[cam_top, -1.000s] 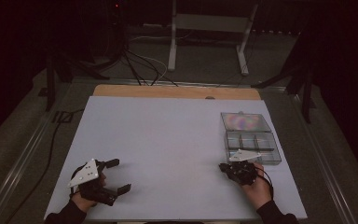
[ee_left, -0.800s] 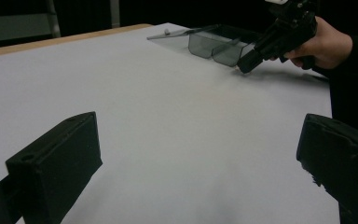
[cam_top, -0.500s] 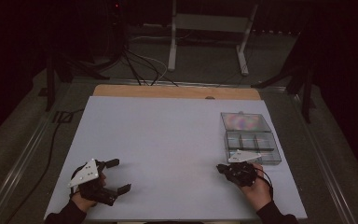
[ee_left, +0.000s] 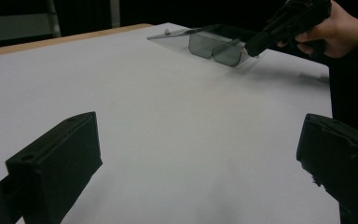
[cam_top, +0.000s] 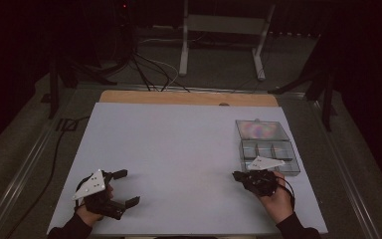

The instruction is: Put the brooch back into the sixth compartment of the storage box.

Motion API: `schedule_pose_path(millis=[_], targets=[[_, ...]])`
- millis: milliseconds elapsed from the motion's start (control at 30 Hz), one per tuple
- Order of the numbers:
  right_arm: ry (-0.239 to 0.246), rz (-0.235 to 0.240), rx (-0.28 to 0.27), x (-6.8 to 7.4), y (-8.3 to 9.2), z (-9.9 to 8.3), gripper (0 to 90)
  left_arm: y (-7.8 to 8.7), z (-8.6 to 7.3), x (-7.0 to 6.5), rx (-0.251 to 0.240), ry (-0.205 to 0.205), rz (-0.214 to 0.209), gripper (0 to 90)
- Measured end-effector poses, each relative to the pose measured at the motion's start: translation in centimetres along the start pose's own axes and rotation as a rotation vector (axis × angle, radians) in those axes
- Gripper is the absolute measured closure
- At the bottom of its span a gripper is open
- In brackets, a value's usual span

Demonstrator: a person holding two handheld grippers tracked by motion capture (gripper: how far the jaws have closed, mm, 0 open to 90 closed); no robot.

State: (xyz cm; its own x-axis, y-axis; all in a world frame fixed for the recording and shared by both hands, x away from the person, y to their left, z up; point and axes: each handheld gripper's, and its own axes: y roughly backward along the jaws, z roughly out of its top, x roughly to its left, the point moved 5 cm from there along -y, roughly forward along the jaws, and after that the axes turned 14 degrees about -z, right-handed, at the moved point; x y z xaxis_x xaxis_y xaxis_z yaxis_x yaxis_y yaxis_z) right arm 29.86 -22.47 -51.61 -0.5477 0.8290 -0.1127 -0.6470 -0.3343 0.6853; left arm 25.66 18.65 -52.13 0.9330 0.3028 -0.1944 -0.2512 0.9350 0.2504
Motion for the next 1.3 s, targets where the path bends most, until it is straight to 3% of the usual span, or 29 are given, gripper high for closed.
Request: schedule_pose_path(millis=[733, 1300], targets=[[-0.023, -0.050, -0.043, -2.2, 1.5, 1.4, 86.1, 0.0, 0.0, 0.0, 0.001, 0.002, 0.000, 1.2], [-0.088, -0.128, -0.066, -5.6, 3.0, 1.5, 86.1, 0.0, -0.1, 0.0, 0.007, 0.000, 0.000, 1.2]])
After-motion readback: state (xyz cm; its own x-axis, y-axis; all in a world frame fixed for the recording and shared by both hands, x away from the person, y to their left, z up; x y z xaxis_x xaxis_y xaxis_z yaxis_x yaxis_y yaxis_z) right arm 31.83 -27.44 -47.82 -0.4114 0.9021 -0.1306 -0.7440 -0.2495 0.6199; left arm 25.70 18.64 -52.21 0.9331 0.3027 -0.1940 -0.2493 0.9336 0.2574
